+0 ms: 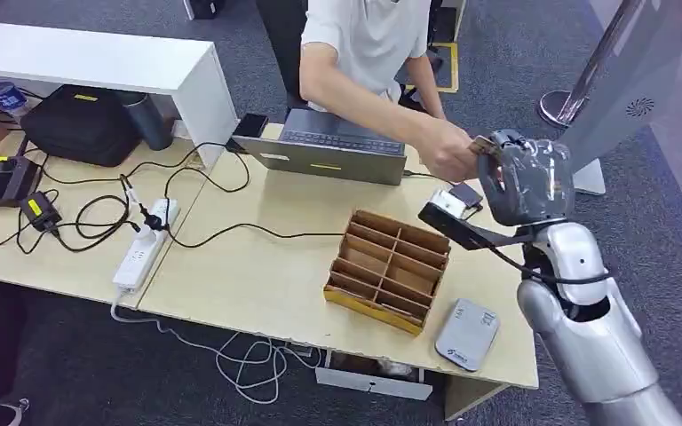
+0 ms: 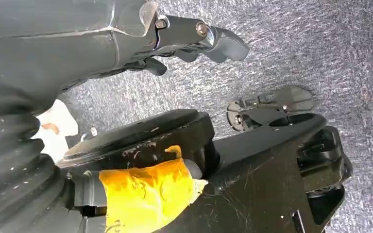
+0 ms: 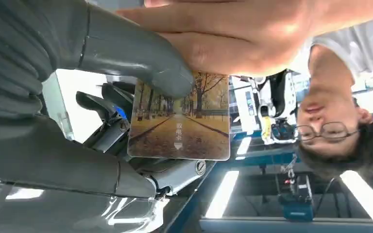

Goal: Pass the card to the sensor for recognition and then transmit it.

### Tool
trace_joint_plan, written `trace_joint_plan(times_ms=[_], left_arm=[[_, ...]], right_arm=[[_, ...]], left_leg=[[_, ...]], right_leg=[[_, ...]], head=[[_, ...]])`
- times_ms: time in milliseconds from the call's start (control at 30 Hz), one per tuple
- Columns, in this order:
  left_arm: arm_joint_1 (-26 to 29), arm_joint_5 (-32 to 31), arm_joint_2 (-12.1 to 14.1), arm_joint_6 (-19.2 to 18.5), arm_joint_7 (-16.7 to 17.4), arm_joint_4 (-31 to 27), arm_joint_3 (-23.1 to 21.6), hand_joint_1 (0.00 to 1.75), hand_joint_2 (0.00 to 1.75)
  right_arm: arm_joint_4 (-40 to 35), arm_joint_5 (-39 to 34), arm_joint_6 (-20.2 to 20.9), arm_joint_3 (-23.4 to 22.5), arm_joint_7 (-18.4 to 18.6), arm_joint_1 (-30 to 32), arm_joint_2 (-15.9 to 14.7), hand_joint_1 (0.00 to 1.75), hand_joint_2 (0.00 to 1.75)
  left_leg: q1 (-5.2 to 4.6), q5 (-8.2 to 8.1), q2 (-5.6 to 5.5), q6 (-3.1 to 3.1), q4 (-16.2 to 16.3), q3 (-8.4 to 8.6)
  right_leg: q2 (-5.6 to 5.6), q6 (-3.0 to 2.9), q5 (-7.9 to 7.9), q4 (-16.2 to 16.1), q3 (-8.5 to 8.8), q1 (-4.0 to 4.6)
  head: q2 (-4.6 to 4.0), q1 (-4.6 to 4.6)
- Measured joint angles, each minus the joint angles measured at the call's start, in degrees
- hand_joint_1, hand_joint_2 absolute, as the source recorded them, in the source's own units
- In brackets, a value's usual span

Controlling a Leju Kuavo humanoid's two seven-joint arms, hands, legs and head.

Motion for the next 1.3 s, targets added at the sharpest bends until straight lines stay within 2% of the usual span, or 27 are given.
trace_joint_plan(times_ms=[33,67,333,633,733,867,1067,1300], left_arm=[[0.0,0.0,0.0,0.0,0.0,0.0,-0.1,0.00,1.75],[0.0,0.0,0.0,0.0,0.0,0.0,-0.2,0.00,1.75],[0.0,0.6,-0.3,-0.5,-1.3,0.0,-0.5,0.00,1.75],[0.1,1.0,-0.3,0.2,-1.4,0.0,-0.5,0.00,1.75],[0.2,1.8,-0.3,0.3,-1.4,0.0,-0.5,0.00,1.75],[0.3,3.7,-0.3,0.2,-0.7,0.0,-0.5,0.00,1.75],[0.4,5.0,-0.3,0.2,-0.2,0.0,0.1,0.00,1.75],[0.4,5.6,-0.2,0.1,0.0,0.0,0.7,0.00,1.75]], right_arm=[[1.3,-0.2,0.0,0.4,0.2,-1.1,0.6,1.75,1.75],[2.8,-0.6,-0.2,0.7,0.3,-2.1,1.4,0.00,1.75],[8.5,-2.6,-0.5,2.3,-0.3,-5.3,5.1,0.00,1.75],[8.7,-3.6,-1.2,3.5,-0.7,-4.8,5.2,0.00,1.75],[7.8,-4.5,-1.6,3.6,-1.8,-3.7,5.2,0.00,1.75],[1.9,-4.5,-2.9,3.7,-3.7,2.4,4.3,0.00,1.75],[-11.3,-3.0,-4.6,3.8,-6.0,16.2,0.5,0.00,1.75],[-20.6,-2.1,-5.6,3.9,-7.5,25.9,-2.3,0.00,1.75]], left_leg=[[0.01,0.01,-0.07,-0.01,0.0,-0.01],[0.02,0.04,-0.17,-0.05,0.0,-0.03],[0.01,0.03,-0.21,-0.05,0.0,-0.11],[0.02,0.05,-0.21,-0.05,0.0,-0.11],[0.03,0.06,-0.21,-0.06,0.0,-0.09],[0.03,0.03,-0.24,-0.06,0.0,-0.10],[0.02,-0.08,-0.22,-0.03,0.0,-0.19],[0.02,-0.09,-0.22,0.00,0.0,-0.18]], right_leg=[[-0.05,0.00,0.00,0.0,0.00,0.01],[-0.11,0.00,0.00,0.0,0.00,0.01],[-0.10,0.01,-0.02,0.0,-0.08,0.00],[-0.11,0.01,-0.01,0.0,-0.09,0.01],[-0.12,0.01,-0.01,0.0,-0.09,0.01],[-0.14,0.01,-0.03,-0.1,-0.12,0.01],[-0.14,0.01,-0.10,-0.1,-0.14,0.01],[-0.16,0.01,-0.11,-0.1,-0.14,0.01]], head=[[0.00,0.00],[0.00,0.00],[0.00,0.00],[-0.02,0.00],[-0.02,0.02],[-0.02,0.00],[0.00,0.02],[0.00,0.00]])
